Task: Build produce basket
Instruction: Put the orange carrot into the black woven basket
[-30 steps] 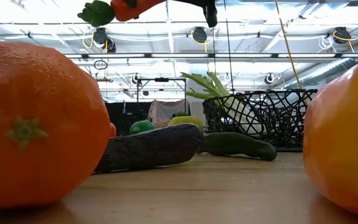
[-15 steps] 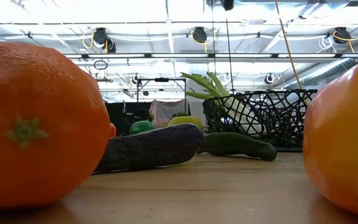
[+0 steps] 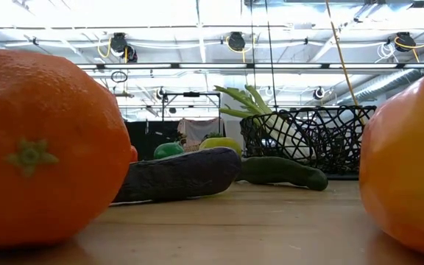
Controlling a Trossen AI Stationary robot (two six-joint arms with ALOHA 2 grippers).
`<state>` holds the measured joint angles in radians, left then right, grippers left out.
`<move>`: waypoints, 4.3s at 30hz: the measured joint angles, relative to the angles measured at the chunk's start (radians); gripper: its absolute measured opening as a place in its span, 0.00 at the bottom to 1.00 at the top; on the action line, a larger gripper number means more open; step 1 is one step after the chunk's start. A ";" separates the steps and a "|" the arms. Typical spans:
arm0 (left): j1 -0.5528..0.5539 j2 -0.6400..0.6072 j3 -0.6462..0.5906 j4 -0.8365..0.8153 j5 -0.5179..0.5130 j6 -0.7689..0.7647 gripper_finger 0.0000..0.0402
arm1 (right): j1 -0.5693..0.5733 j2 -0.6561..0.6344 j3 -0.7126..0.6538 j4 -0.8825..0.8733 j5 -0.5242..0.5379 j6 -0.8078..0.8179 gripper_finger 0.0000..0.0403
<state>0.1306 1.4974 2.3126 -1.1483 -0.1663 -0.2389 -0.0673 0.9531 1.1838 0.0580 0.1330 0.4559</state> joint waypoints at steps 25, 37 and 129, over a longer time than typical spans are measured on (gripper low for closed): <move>-0.009 0.377 -0.003 0.990 0.111 -0.049 0.79 | -0.083 -0.014 -0.001 0.388 0.019 -0.023 0.16; -0.005 0.414 -0.002 1.144 -0.021 -0.106 0.60 | -0.082 -0.013 -0.028 0.387 0.025 -0.023 0.16; 0.389 0.332 -0.425 0.786 0.666 0.348 0.41 | -0.082 -0.211 -0.131 0.046 0.202 -0.032 0.48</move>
<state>0.5194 1.8298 1.8881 -0.3627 0.4995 0.1088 -0.1493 0.7422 1.0527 0.1043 0.3347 0.4239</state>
